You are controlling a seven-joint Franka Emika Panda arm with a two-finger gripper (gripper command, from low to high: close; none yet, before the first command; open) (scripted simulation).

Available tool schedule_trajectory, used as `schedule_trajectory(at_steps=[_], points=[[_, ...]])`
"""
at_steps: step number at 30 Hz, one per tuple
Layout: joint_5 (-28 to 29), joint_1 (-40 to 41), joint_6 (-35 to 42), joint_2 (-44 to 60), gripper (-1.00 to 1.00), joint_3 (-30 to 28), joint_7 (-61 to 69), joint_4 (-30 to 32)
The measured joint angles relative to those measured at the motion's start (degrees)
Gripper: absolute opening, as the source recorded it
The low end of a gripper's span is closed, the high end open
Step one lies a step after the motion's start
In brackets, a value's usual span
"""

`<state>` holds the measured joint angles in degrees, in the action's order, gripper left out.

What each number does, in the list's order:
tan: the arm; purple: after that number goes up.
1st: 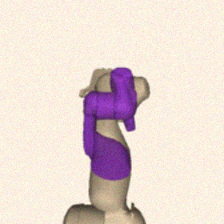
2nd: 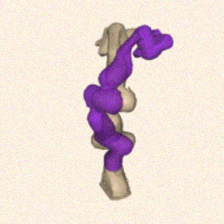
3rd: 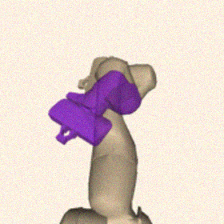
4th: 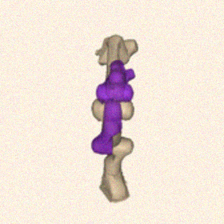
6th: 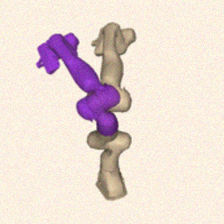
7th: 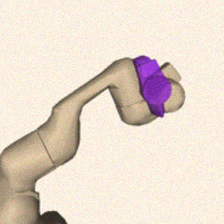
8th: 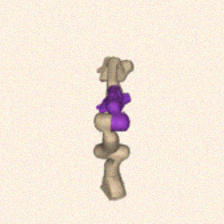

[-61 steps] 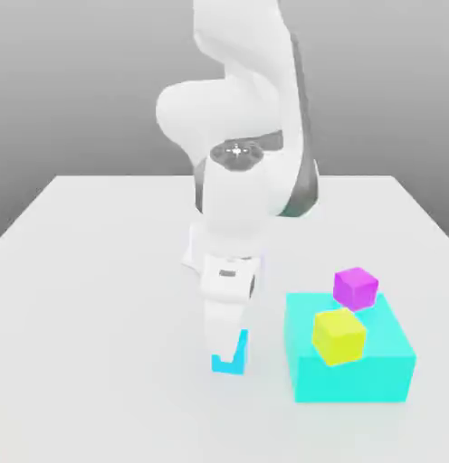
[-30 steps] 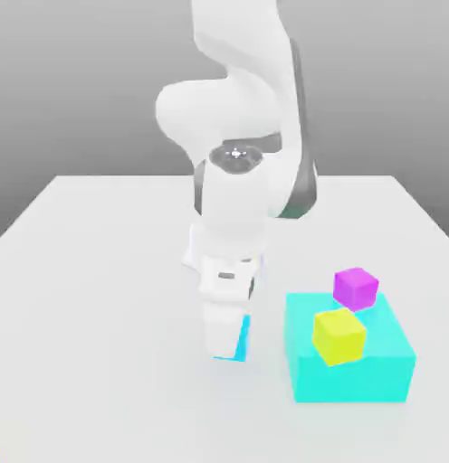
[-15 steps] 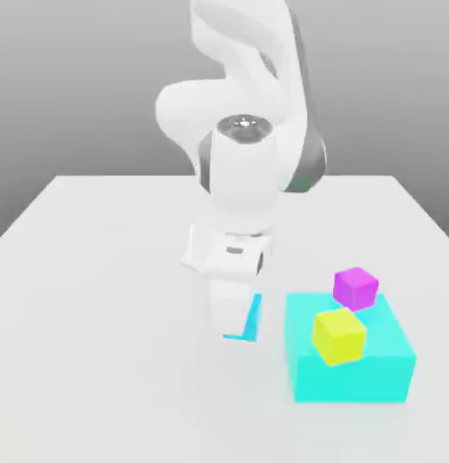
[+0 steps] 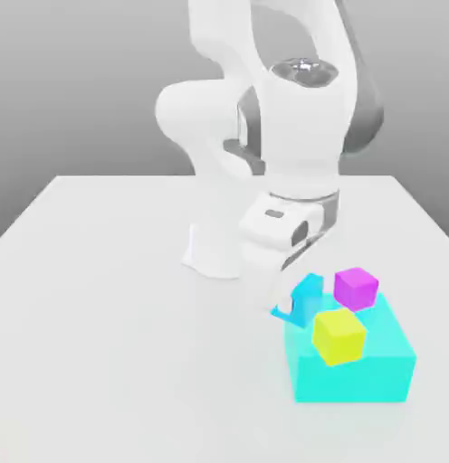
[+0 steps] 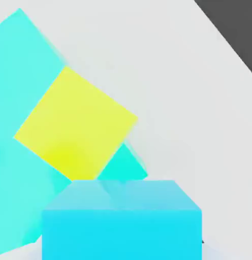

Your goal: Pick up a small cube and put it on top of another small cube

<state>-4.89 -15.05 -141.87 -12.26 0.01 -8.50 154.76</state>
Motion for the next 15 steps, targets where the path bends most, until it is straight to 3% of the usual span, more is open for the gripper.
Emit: schedule_trajectory(at_steps=[6, 11, 12, 15], points=[[0.9, -0.52, 6.37, -2.27, -1.0, 4.27, -11.65, -4.31], [3.2, -0.82, -2.8, 4.5, -1.0, 6.2, -14.16, -2.32], [3.38, -0.81, -4.13, 5.51, 1.0, 6.25, -14.31, -2.0], [3.38, -0.81, -4.13, 5.51, 1.0, 6.25, -14.31, -2.0]])
